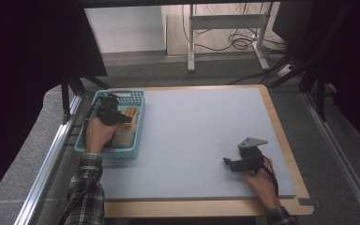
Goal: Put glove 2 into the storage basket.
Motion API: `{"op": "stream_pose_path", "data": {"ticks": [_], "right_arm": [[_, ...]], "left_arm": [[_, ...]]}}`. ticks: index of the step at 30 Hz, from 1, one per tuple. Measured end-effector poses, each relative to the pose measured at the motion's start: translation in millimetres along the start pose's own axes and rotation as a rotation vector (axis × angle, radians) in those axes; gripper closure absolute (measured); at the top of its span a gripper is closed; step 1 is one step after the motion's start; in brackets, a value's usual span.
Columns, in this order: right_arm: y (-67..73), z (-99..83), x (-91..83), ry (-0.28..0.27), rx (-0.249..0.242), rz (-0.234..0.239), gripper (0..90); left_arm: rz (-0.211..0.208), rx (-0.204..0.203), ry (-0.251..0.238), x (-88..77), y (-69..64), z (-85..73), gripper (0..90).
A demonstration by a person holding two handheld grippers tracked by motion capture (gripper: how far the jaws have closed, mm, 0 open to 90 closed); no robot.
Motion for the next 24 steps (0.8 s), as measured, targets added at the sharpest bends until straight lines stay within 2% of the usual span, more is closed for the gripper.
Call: {"op": "stream_pose_path", "data": {"ticks": [1, 2, 3, 4, 7, 8, 9, 10, 11, 13, 16, 17, 19, 20, 24], "right_arm": [[0.0, 0.0, 0.0, 0.000, 0.000, 0.000, 15.5], [0.0, 0.0, 0.0, 0.000, 0.000, 0.000, 15.5], [0.0, 0.0, 0.0, 0.000, 0.000, 0.000, 15.5], [0.0, 0.0, 0.0, 0.000, 0.000, 0.000, 15.5], [0.0, 0.0, 0.0, 0.000, 0.001, 0.000, 15.5], [0.0, 0.0, 0.0, 0.000, 0.001, 0.000, 15.5], [0.0, 0.0, 0.0, 0.000, 0.001, 0.000, 15.5], [0.0, 0.0, 0.0, 0.000, 0.000, 0.000, 15.5], [0.0, 0.0, 0.0, 0.000, 0.000, 0.000, 15.5], [0.0, 0.0, 0.0, 0.000, 0.000, 0.000, 15.5], [-0.2, -0.1, -0.1, 0.001, -0.002, 0.001, 15.5], [-0.2, -0.1, -0.1, 0.001, -0.002, 0.001, 15.5], [-0.2, -0.1, -0.1, 0.001, -0.002, 0.001, 15.5], [-0.2, -0.1, 0.0, 0.001, -0.002, 0.001, 15.5], [-0.2, -0.1, -0.1, 0.001, -0.002, 0.002, 15.5]], "left_arm": [[0.012, 0.002, -0.003, -1.0, 1.4, 0.4, 28.9], [0.032, 0.002, -0.009, -2.6, 4.2, 0.8, 35.5], [0.073, 0.001, -0.023, -4.9, 9.1, 1.4, 35.5], [0.104, -0.002, -0.028, -6.8, 13.9, 1.1, 39.9], [0.161, -0.015, -0.006, -7.3, 26.3, -4.8, 61.1], [0.172, -0.019, 0.039, -1.5, 31.3, -12.3, 72.2], [0.172, -0.019, 0.039, -1.5, 31.3, -12.3, 75.4], [0.158, -0.026, 0.071, 7.3, 31.5, -19.0, 78.4], [0.158, -0.026, 0.071, 7.3, 31.5, -19.0, 80.0], [0.136, -0.025, 0.095, 17.9, 27.3, -23.8, 81.4], [0.126, -0.022, 0.113, 31.0, 18.6, -25.0, 84.3], [0.126, -0.022, 0.113, 31.0, 18.6, -25.0, 84.8], [0.092, -0.032, 0.109, 33.9, 13.0, -22.3, 85.3], [0.079, -0.024, 0.112, 35.5, 6.7, -19.7, 86.5], [0.087, 0.002, 0.112, 36.1, 1.2, -17.9, 87.9]]}}
Point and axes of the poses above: each handheld gripper's, and its own axes: x roughly forward along the jaws, z roughly out of its top, y roughly to its left, the point moved 7 cm from there along x, roughly forward along the jaws, and after that the axes turned 15 degrees about -y, right-handed, at the moved point
